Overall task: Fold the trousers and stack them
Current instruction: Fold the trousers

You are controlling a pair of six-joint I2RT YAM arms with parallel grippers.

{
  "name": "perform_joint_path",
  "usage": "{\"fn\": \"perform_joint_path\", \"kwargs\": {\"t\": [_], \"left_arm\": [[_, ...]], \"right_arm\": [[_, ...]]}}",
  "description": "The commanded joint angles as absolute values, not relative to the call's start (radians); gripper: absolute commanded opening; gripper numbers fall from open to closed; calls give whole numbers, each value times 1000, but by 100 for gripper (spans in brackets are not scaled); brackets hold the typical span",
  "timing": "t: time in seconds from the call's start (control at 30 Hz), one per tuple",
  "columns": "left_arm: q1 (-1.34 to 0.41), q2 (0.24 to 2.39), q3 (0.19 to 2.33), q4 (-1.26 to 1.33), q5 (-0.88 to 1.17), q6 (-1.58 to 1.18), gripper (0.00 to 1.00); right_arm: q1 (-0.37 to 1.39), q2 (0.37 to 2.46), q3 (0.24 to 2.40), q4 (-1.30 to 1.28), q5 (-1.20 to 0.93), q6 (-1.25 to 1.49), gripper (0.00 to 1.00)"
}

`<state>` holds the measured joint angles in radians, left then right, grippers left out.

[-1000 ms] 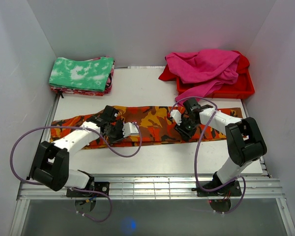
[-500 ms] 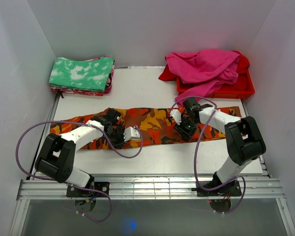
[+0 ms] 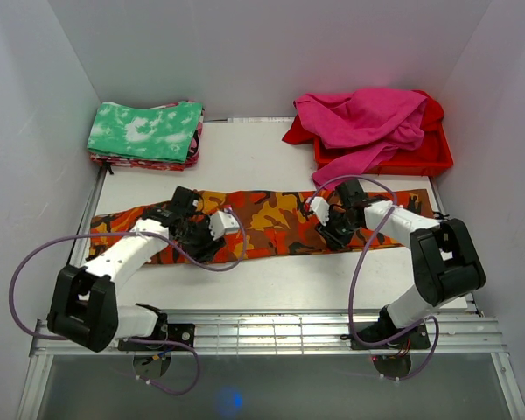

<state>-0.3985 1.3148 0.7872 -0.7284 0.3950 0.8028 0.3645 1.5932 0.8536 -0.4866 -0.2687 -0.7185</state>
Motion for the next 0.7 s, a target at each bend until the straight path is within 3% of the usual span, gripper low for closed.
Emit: {"fn": "perform_joint_path", "kwargs": {"t": [0.0, 0.2, 0.37, 0.43, 0.67], "left_arm": [[-285, 1238, 895, -752, 383, 649, 63], [129, 1354, 986, -738, 383, 535, 65], [255, 1488, 974, -713, 302, 511, 63], [294, 1531, 968, -697, 262, 493, 60], [419, 1718, 949, -698, 227, 526, 50]], "right_arm": [[321, 1668, 709, -612, -31, -796, 33], [296, 1603, 681, -617, 34, -850, 36], [293, 1609, 868, -696, -96, -789, 74], [293, 1640, 957, -719, -121, -766, 79], [265, 1828, 879, -637, 21, -788, 75]]}}
